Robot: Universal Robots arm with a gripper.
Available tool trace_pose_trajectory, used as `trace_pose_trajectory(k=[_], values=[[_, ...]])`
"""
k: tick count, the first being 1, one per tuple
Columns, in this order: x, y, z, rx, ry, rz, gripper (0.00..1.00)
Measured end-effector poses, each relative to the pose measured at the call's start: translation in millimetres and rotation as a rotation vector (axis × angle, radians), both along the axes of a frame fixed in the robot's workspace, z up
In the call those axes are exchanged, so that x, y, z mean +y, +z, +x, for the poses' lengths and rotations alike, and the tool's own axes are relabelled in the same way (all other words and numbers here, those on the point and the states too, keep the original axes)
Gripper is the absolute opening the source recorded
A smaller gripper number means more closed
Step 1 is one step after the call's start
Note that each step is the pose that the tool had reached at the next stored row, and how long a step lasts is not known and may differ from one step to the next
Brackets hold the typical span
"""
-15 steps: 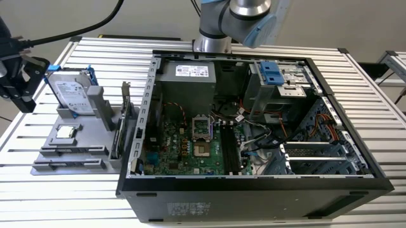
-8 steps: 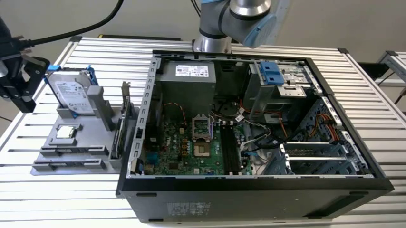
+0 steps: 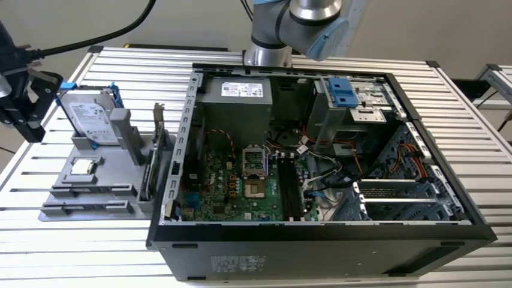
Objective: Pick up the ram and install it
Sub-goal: 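Pick up the ram and move it above insertion slot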
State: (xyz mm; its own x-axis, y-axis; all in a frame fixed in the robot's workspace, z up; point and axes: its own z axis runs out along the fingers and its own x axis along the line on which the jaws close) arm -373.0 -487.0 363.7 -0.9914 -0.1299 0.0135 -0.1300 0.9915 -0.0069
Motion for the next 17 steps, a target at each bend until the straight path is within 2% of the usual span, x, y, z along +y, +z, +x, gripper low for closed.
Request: trace_pose_trajectory(k=[17], values=[[0.0,0.0,0.0,0.0000,0.022,0.0000,0.00]])
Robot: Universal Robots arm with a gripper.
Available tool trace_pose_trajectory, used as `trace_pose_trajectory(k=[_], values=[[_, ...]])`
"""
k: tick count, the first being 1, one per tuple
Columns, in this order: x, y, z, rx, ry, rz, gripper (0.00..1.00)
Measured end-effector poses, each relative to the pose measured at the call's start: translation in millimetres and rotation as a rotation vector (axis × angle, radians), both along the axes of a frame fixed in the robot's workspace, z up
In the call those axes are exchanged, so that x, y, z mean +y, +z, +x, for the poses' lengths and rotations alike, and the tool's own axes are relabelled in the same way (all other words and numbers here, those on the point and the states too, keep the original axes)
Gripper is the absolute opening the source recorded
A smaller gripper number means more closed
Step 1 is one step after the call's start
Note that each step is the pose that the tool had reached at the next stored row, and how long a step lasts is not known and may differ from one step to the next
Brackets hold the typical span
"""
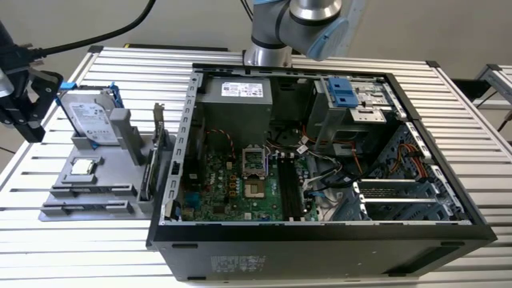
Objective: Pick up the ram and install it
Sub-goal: 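Pick up the ram and move it above insertion slot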
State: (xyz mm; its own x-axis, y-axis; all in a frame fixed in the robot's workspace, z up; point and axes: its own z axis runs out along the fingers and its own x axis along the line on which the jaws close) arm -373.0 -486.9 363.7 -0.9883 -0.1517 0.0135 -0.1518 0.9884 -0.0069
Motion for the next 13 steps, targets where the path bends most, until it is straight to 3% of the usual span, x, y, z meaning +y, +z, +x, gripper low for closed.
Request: trace_pose_trajectory(k=[13], values=[[0.0,0.0,0.0,0.0000,0.015,0.0000,0.00]])
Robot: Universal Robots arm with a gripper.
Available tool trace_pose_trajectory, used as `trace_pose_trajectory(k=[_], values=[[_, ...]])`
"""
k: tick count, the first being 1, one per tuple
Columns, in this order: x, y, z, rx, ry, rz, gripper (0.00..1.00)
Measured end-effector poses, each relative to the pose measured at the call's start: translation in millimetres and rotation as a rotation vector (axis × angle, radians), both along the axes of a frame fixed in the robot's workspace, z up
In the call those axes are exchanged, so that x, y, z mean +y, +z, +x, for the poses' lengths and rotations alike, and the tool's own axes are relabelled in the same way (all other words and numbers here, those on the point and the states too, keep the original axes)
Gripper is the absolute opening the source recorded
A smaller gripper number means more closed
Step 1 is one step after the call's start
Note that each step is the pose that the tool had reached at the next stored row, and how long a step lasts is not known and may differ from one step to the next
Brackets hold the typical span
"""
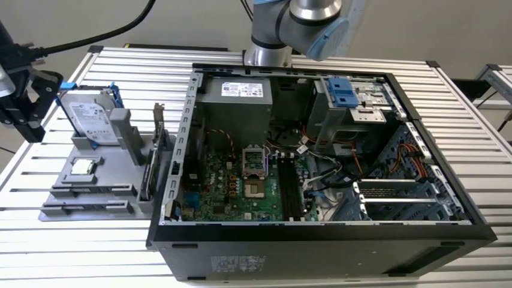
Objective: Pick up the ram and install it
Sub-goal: 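Pick up the ram and move it above insertion slot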
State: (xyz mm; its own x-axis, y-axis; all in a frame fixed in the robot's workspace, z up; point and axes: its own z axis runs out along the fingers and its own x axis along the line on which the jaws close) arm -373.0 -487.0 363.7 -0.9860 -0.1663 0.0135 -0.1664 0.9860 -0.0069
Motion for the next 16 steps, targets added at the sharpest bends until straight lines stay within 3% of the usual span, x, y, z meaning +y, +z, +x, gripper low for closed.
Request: trace_pose_trajectory(k=[16], values=[[0.0,0.0,-0.1,0.0000,0.034,0.0000,0.00]])
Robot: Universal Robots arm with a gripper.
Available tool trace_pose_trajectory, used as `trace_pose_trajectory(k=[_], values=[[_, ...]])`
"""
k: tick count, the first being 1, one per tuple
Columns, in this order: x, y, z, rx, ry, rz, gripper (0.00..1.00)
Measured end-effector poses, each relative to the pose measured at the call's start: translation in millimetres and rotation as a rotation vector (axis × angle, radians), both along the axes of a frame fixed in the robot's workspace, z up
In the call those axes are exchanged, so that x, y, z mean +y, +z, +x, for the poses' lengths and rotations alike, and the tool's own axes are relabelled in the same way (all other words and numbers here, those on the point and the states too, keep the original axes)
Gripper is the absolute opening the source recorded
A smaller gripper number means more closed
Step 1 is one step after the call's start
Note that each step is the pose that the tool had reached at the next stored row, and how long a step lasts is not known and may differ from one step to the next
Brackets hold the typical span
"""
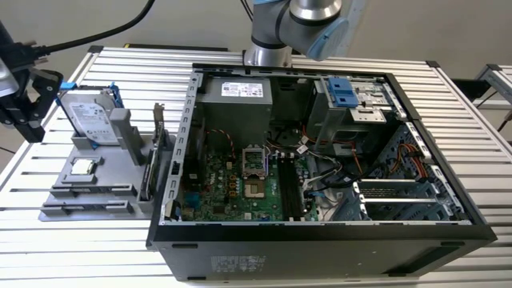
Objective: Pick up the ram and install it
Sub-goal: 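Pick up the ram and move it above insertion slot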
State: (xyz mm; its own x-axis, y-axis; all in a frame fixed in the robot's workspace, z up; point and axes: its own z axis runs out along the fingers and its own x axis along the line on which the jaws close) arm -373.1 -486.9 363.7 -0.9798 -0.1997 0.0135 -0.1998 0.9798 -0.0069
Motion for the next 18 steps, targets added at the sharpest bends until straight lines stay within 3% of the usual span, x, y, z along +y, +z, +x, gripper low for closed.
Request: trace_pose_trajectory(k=[18], values=[[0.0,0.1,0.1,0.0001,0.044,-0.0001,0.00]])
